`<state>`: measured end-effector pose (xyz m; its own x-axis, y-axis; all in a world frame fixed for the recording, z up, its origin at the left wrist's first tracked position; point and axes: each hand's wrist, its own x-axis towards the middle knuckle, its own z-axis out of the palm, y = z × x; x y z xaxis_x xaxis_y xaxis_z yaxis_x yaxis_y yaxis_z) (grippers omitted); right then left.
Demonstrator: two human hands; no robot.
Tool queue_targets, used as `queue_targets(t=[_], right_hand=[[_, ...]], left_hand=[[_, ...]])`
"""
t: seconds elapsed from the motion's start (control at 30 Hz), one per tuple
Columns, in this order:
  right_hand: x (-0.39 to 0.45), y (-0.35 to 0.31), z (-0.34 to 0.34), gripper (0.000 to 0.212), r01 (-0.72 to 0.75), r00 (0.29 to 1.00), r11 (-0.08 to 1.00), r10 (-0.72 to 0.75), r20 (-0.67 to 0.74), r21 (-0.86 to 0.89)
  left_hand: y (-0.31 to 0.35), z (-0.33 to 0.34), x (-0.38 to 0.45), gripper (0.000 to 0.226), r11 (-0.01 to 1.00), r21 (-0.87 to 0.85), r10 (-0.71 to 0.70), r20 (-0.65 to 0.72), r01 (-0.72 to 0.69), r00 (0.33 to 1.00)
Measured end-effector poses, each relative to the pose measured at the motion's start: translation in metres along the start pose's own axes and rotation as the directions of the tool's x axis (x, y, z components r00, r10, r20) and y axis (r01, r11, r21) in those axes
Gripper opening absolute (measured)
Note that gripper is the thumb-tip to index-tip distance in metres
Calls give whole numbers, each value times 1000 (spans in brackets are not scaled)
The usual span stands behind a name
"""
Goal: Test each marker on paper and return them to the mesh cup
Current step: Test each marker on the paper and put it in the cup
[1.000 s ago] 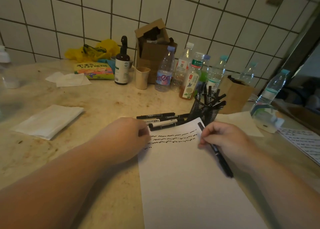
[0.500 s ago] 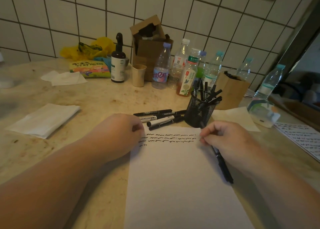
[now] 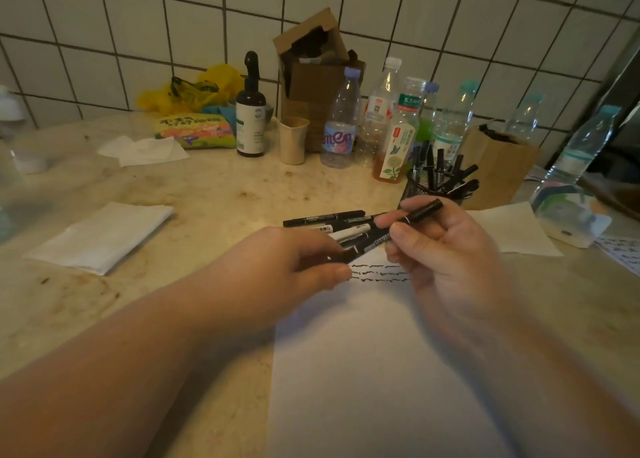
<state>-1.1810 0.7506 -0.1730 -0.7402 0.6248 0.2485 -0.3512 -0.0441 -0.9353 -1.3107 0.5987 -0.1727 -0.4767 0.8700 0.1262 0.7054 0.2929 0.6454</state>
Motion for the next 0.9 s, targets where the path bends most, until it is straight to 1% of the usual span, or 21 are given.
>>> queue_targets(t=[0.07,0.1,0.13,0.2,0.27,0.3,0.33,0.37,0.4,0.43,0.47,0.5,0.53,0.57,0.6,0.63,0.67,0.73,0.8,0.83,0.9], right_hand=[[-3,3,0,19,-10,998,1000,8,64,24],[-4,4,3,12,-26,995,1000,26,92,2],[-6,4,5,14,-45,992,998,51,118,-53],[-8,7,7,28,-89,984,980,114,138,-176],[-8,8,7,31,-111,977,978,140,163,-176],[-8,7,6,30,-97,975,982,127,185,-160],[-8,5,6,29,-81,974,987,108,199,-139],[-7,3,6,28,-69,976,993,88,197,-100],[-6,1,3,26,-77,981,996,82,175,-38],[-5,-1,0,24,-92,986,995,87,142,30],[-3,-2,-4,24,-101,990,993,94,107,63],[-2,-2,-7,27,-108,992,993,104,75,41],[-2,0,-8,31,-120,992,992,121,43,-29],[-3,3,-9,33,-139,989,983,143,26,-118],[-3,6,-8,32,-155,986,967,164,27,-204],[-4,9,-5,31,-163,983,948,179,33,-274],[-4,11,-3,30,-169,982,930,187,27,-327],[-2,13,-3,29,-194,978,904,208,-4,-381],[-2,13,-4,26,-219,972,885,235,-13,-411],[-3,13,-5,24,-224,970,882,242,-9,-415],[-4,15,-3,20,-223,969,883,246,3,-413]], left_hand=[[0,0,1,19,999,35,14,-23,-13,1000],[0,1,1,19,999,39,25,-44,-23,999],[1,1,0,18,998,42,42,-63,-40,997],[4,2,0,15,996,45,81,-71,-78,994],[5,-2,1,20,998,16,65,11,-65,998],[4,-6,1,27,997,-63,53,103,-47,993],[3,-12,0,31,982,-185,64,222,-22,973],[1,-19,-2,31,953,-303,91,332,15,939],[-3,-25,-3,30,916,-397,121,409,56,904],[-7,-31,-4,30,871,-482,142,439,99,887],[-8,-34,-5,29,822,-552,130,418,138,899],[-9,-35,-4,27,773,-610,73,360,175,930],[-12,-32,-1,27,757,-626,-24,260,187,965],[-14,-28,3,29,803,-570,-129,123,176,984],[-15,-22,7,32,880,-444,-198,-21,168,980],[-14,-16,10,32,938,-300,-218,-129,172,967],[-14,-10,12,30,967,-183,-208,-185,175,960],[-13,-5,10,26,983,-22,-183,-197,183,963],[-10,-4,7,25,966,155,-175,-195,207,965],[-10,-4,7,24,954,209,-172,-198,213,965],[-11,-3,7,23,945,238,-178,-198,224,964]])
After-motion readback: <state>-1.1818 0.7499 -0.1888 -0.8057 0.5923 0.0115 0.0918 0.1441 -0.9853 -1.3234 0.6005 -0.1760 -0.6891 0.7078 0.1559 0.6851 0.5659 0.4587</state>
